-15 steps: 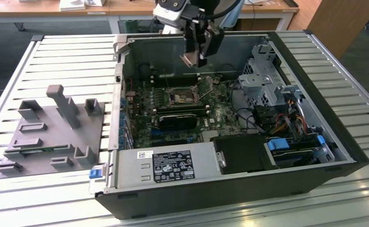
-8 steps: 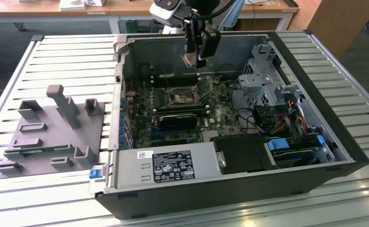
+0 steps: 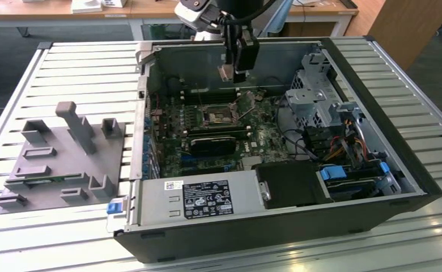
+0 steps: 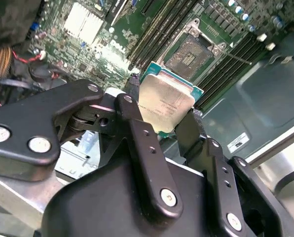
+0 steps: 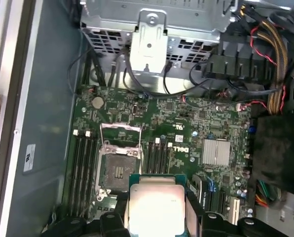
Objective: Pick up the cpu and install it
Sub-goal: 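Place the cpu into insertion slot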
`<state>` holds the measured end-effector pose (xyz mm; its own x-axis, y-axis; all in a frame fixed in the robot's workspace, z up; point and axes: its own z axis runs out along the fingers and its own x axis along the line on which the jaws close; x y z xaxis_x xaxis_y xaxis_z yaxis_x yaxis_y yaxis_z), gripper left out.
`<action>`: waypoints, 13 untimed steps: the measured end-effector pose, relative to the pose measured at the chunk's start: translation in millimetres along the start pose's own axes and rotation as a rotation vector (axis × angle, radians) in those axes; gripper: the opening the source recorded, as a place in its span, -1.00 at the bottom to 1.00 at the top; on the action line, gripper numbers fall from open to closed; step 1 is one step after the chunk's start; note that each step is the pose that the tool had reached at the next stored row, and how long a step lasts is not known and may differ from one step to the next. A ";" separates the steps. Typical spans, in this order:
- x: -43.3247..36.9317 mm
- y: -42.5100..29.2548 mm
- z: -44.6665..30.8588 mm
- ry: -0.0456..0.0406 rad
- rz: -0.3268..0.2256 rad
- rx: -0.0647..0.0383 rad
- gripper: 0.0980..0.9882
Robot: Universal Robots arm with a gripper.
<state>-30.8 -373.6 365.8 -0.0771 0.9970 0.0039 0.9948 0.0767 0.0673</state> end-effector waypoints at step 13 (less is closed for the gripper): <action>22.2 0.7 15.2 0.0015 0.025 0.001 0.00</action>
<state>-30.8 -351.4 350.8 -0.0526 0.9986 0.0070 0.9964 0.0520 0.0664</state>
